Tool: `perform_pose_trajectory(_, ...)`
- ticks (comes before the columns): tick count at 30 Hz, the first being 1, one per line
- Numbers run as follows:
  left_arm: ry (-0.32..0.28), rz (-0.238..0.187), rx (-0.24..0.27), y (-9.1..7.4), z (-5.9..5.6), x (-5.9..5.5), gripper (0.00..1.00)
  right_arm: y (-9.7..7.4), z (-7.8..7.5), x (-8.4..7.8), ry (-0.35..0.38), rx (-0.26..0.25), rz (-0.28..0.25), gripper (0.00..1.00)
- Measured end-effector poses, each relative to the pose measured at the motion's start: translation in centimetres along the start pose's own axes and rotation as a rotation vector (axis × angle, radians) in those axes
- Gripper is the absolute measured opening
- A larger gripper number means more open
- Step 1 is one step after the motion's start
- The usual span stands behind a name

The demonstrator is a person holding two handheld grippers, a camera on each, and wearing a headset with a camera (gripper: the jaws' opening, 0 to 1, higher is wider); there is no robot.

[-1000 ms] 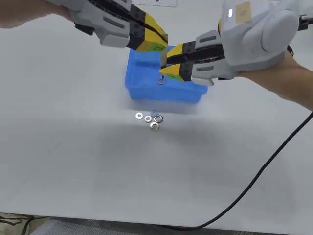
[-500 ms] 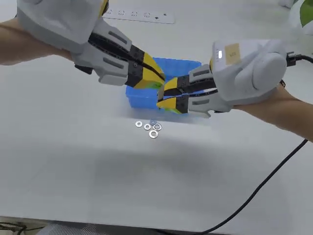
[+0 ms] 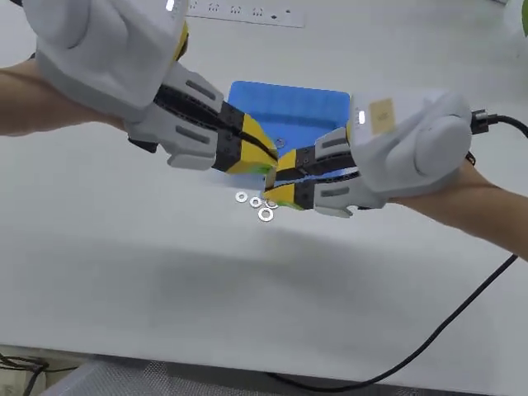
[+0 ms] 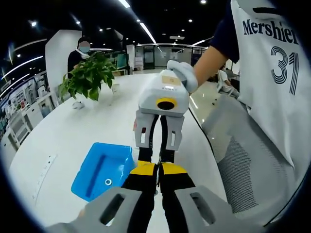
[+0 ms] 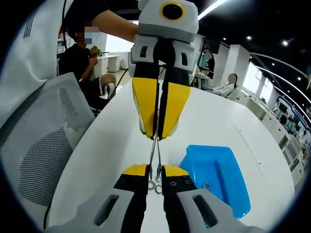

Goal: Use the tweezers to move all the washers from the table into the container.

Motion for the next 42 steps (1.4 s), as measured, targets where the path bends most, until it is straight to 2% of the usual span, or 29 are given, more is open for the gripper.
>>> perform_pose_trajectory(5, -0.002, -0.001, -0.001, 0.2, -0.3, -0.8, 0.05, 0.6, 0.7, -0.2, -0.025, 0.006, 0.025, 0.11)
perform_pose_trajectory(9, 0.03, 0.004, -0.005, 0.4, -0.5, -1.0, 0.05, 0.9, 0.9, -0.5, -0.018, 0.006, 0.029, 0.11)
perform_pose_trajectory(12, 0.033, 0.004, -0.008, 0.6, -0.5, -1.2, 0.05, 1.0, 1.0, -0.7, -0.013, 0.009, 0.034, 0.11)
perform_pose_trajectory(32, 0.017, 0.007, -0.015, 1.5, -0.6, -2.2, 0.05, 1.6, 1.4, -1.9, 0.003, 0.031, 0.053, 0.11)
perform_pose_trajectory(34, 0.009, -0.003, -0.017, 1.4, -0.7, -2.1, 0.05, 1.6, 1.4, -1.9, 0.013, 0.03, 0.048, 0.11)
perform_pose_trajectory(42, -0.001, 0.005, -0.027, 1.4, -0.9, -1.9, 0.05, 1.7, 1.3, -1.9, 0.024, 0.045, 0.051, 0.11)
Point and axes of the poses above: the centre of the closed fingertips' face, and the gripper's own axes: y roughly forward along the fingers, z roughly to its left, x roughly out of its top, the point moved 10 cm from there along -y, roughly backward along the fingers, and after that the axes turned 14 degrees about -y, right-handed, at the moved point
